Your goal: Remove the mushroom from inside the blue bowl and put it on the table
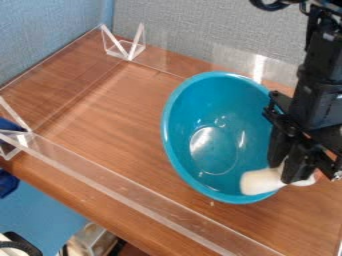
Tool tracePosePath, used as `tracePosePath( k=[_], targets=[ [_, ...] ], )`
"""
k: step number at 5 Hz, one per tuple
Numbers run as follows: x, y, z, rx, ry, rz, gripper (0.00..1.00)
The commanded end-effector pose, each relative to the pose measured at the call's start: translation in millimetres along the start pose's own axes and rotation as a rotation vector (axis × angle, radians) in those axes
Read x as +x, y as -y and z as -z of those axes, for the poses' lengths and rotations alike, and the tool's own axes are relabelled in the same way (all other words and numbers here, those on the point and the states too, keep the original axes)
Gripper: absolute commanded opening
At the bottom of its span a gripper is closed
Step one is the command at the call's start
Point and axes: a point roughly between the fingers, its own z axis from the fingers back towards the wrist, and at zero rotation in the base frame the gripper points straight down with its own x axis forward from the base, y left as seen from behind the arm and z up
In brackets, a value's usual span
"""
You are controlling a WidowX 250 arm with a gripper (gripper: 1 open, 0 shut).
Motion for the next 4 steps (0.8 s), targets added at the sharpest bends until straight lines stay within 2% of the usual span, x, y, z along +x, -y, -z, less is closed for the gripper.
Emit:
tracePosePath(
  k=[1, 3, 4],
  targets=[
    [4.5, 11.6, -0.4, -0.002, 0.022, 0.034, 0.00],
    [11.2, 22.8, 28.1, -0.024, -0.004, 0.077, 0.00],
    [11.3, 14.3, 29.5, -0.022, -0.003, 0.064, 0.00]
  ],
)
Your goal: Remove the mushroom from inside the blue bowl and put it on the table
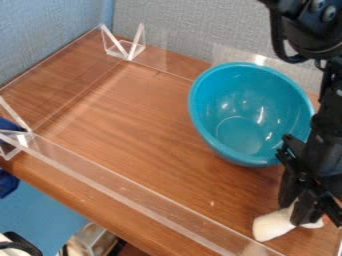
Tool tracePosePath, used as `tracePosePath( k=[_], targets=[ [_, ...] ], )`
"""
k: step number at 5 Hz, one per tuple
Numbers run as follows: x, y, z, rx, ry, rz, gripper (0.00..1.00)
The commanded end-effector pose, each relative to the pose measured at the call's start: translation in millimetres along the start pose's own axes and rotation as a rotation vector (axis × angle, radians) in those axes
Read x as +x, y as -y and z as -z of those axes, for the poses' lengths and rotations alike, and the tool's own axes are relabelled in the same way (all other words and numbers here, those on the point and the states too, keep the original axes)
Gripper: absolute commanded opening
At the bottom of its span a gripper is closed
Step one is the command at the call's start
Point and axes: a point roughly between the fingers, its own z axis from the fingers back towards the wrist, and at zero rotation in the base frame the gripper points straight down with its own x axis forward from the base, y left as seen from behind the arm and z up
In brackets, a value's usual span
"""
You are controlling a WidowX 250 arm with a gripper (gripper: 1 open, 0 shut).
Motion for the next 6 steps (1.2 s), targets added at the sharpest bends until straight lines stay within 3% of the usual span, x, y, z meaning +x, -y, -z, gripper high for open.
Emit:
tracePosePath(
  k=[1, 3, 4, 6],
  targets=[
    [2.0, -7.4, -10.6, 0.010, 0.036, -0.004, 0.00],
    [0.6, -11.6, -12.2, 0.015, 0.039, -0.013, 0.00],
    [-1.0, -12.6, -13.4, 0.018, 0.042, -0.019, 1.00],
    [-5.4, -15.6, -22.5, 0.038, 0.041, -0.034, 1.00]
  ],
)
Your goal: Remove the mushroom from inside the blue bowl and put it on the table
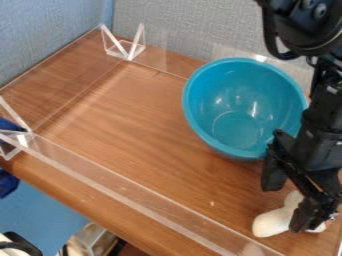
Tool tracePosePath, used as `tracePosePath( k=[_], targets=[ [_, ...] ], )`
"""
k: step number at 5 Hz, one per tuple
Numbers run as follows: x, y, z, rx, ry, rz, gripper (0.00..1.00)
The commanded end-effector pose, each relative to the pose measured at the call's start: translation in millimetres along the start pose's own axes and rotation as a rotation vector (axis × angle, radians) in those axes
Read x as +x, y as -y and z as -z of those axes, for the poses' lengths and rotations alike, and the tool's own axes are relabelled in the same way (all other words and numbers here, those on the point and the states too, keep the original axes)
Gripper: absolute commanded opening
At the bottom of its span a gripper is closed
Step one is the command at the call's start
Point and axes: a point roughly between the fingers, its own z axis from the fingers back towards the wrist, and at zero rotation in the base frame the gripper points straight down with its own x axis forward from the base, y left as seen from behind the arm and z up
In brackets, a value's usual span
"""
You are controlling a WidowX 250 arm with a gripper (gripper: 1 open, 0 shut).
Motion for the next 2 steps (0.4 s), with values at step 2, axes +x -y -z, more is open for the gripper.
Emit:
tracePosePath(
  k=[2],
  targets=[
    [-0.2, -9.9, -28.9, 0.034, 0.074, -0.031, 1.00]
  ],
)
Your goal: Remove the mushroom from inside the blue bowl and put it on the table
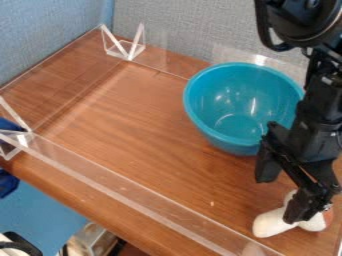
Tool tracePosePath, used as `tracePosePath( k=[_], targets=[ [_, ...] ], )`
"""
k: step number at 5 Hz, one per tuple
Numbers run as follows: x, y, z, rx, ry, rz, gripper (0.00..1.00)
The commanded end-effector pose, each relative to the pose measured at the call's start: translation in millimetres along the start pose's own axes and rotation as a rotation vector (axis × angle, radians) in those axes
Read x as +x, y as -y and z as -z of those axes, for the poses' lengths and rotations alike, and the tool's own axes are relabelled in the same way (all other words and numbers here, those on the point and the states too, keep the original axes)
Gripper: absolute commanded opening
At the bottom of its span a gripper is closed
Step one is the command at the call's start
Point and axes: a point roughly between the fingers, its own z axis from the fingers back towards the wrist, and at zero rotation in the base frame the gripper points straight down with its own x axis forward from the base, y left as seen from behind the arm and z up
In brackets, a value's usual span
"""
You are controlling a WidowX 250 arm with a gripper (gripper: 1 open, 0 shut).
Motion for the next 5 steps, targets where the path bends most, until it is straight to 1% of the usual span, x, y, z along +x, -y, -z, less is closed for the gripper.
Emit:
tracePosePath(
  k=[1, 5],
  targets=[
    [4.6, -5.8, -20.8, 0.017, 0.074, -0.014, 1.00],
    [7.0, -12.9, -9.8, 0.012, 0.058, -0.040, 1.00]
  ],
)
